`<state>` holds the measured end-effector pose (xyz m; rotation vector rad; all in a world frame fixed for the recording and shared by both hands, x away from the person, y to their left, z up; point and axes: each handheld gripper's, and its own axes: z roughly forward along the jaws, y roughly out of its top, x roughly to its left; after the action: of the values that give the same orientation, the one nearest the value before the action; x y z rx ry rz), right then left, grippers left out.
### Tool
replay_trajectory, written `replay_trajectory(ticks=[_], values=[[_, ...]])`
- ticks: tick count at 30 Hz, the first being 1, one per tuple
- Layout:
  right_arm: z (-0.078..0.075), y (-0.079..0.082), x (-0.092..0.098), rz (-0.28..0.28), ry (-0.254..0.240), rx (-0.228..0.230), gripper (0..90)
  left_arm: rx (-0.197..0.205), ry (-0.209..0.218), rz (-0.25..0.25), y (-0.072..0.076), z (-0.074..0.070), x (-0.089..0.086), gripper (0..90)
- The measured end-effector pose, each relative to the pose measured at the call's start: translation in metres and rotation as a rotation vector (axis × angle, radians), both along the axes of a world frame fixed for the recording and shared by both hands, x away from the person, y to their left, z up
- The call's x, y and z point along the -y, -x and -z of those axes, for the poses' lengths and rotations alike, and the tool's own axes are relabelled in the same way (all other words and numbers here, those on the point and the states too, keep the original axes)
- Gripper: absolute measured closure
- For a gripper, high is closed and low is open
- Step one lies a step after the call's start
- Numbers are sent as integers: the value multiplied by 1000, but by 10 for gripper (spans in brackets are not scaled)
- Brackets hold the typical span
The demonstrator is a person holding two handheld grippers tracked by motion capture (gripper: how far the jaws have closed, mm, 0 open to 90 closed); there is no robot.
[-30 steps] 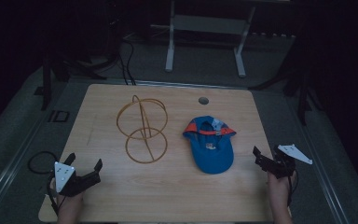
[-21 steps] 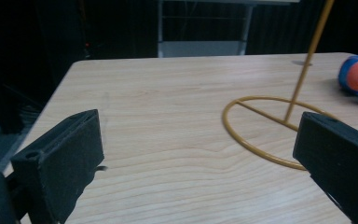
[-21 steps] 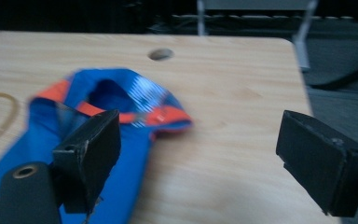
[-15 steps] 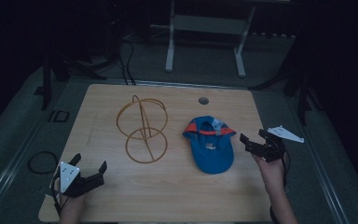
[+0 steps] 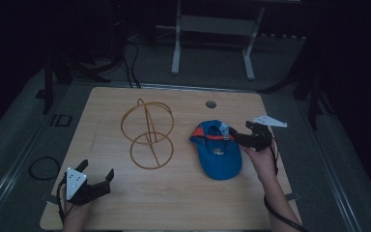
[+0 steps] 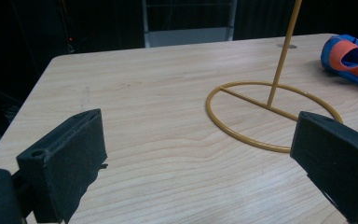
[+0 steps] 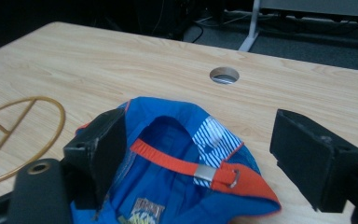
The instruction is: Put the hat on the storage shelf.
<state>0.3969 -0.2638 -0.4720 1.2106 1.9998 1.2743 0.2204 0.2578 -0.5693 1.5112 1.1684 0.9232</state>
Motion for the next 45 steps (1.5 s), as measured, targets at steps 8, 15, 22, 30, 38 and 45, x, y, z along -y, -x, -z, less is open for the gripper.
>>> replay_trajectory(ticks=[8, 15, 22, 30, 38, 45], values=[[13, -22, -11, -12, 38, -38, 216, -5, 11, 10, 0, 0, 0, 36], [31, -49, -17, -8, 83, -83, 278, -7, 19, 11, 0, 0, -1, 36], [52, -66, -22, 25, 118, -132, 310, -20, 15, 17, -1, 1, 0, 36], [73, -80, -25, 42, 177, -202, 343, -38, 26, 27, -2, 2, -1, 36], [87, -82, -28, 32, 230, -240, 365, -38, 43, 21, -1, 2, -4, 36], [87, -80, -29, 2, 227, -216, 607, -40, 37, 23, -2, 2, -3, 37]])
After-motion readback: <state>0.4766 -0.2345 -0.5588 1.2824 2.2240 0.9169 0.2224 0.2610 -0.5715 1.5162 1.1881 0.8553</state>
